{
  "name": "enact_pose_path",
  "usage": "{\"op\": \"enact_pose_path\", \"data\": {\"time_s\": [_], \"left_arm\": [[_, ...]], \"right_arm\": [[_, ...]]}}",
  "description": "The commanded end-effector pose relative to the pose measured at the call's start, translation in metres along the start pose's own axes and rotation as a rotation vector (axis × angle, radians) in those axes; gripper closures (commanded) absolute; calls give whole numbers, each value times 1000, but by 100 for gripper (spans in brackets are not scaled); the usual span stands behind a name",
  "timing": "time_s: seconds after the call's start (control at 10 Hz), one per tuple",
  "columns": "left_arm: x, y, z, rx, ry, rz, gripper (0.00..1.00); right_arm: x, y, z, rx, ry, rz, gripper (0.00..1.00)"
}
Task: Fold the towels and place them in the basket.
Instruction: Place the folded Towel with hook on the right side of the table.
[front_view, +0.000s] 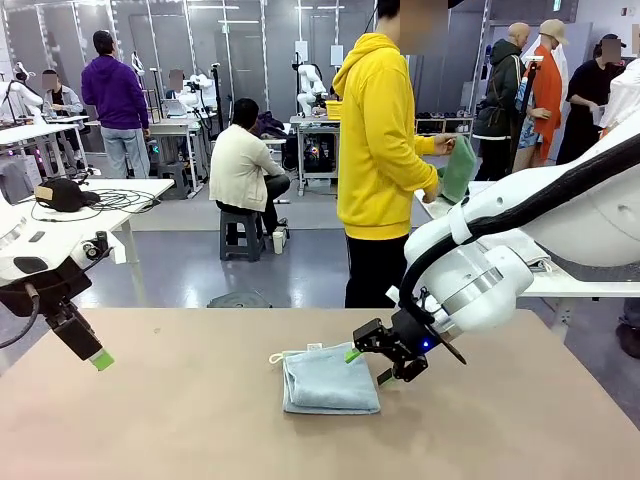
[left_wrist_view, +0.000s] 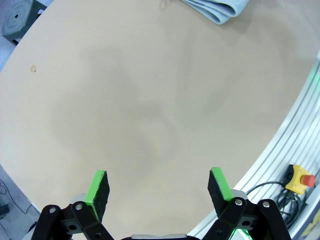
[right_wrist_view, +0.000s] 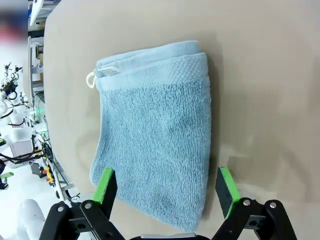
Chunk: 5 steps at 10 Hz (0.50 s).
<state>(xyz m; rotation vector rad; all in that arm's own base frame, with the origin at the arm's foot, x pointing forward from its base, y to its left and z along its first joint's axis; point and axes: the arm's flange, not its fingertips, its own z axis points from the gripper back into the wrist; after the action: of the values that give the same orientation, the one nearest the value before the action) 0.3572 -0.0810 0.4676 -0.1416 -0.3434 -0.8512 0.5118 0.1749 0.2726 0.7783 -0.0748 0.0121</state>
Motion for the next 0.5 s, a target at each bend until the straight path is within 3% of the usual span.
{"op": "enact_pose_path", "data": {"time_s": [0.0,0.3,0.4], "left_arm": [[1,0,0,14,7,8,0],[1,0,0,14,7,8,0],[1,0,0,14,7,8,0]], "right_arm": [[6,0,-13,29,-26,18,0],[12,7,-24,47,-16,14,0],[12,8,-27,42,-12,14,15]]}}
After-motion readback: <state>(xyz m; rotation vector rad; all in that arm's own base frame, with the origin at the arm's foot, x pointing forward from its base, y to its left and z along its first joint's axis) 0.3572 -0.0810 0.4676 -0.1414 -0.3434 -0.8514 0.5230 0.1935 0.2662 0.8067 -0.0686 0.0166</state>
